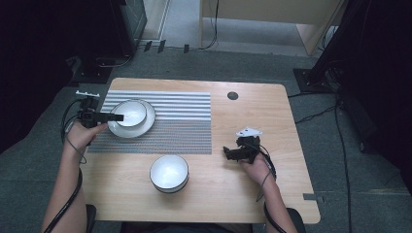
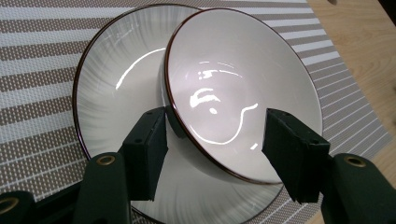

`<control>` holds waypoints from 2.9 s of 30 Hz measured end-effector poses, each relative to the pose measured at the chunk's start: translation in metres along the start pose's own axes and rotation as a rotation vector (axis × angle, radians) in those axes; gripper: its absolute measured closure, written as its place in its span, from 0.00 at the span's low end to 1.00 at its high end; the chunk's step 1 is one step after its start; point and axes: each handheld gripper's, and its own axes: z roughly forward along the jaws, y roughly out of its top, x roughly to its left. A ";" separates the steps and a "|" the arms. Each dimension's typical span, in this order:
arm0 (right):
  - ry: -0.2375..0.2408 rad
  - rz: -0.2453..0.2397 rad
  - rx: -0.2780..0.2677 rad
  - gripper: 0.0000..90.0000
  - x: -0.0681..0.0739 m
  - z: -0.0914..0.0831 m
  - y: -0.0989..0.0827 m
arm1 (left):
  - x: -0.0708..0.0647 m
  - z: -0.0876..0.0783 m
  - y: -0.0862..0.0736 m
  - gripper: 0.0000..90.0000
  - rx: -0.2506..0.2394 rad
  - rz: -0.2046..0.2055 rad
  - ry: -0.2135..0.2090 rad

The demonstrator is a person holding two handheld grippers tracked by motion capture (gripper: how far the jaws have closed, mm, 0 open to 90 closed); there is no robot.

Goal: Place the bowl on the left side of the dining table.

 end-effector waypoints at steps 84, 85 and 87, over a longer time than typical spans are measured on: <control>0.004 -0.005 0.000 0.05 0.000 0.000 0.000 | -0.102 0.068 -0.056 0.41 0.127 0.318 -0.167; 0.004 -0.005 0.000 0.05 0.000 0.000 0.000 | -0.103 0.070 -0.056 0.41 0.134 0.321 -0.169; 0.004 -0.005 0.001 0.05 0.000 0.000 0.000 | -0.104 0.072 -0.057 0.40 0.140 0.323 -0.172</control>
